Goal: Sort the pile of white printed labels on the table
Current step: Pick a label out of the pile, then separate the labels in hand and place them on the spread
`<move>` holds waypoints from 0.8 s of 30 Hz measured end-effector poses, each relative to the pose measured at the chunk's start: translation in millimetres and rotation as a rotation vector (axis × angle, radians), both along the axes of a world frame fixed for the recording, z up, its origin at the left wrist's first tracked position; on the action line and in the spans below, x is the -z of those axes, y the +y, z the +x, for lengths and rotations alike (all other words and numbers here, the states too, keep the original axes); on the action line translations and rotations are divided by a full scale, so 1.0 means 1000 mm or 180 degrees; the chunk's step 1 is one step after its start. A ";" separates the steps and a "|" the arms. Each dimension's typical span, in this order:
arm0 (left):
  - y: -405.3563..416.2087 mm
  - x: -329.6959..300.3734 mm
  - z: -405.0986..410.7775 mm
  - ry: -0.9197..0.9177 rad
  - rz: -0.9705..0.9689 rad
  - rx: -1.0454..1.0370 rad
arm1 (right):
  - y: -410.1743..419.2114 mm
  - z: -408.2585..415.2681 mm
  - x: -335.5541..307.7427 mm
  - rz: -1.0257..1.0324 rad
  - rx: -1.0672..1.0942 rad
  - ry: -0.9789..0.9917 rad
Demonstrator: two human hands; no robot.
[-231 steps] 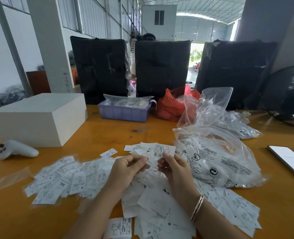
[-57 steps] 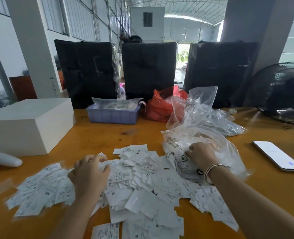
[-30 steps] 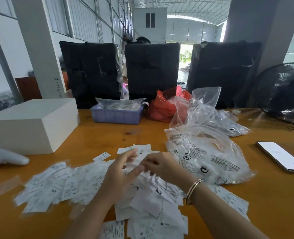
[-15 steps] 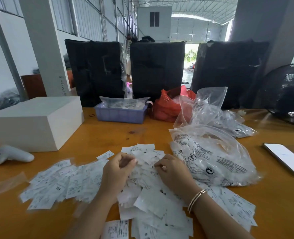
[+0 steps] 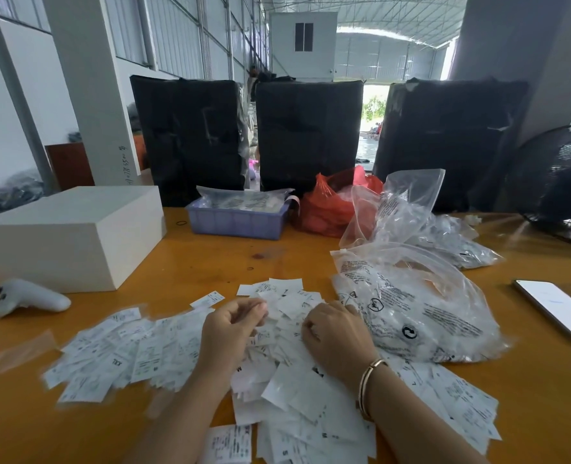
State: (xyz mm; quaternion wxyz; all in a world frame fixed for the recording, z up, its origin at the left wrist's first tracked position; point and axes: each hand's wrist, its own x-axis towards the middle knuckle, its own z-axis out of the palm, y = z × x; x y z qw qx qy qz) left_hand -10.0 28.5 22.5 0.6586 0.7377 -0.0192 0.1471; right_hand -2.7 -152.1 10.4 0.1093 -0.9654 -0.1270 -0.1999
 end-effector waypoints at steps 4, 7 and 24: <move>-0.001 -0.001 -0.001 0.0004 -0.0094 0.0009 | -0.004 0.001 0.002 0.0261 0.0385 0.0438; -0.002 -0.001 -0.002 0.0046 -0.0117 0.0064 | -0.005 0.003 0.003 0.0139 0.0855 0.0408; -0.006 -0.004 -0.005 0.0193 -0.0178 0.0072 | 0.006 -0.002 0.000 -0.0398 0.0060 -0.0060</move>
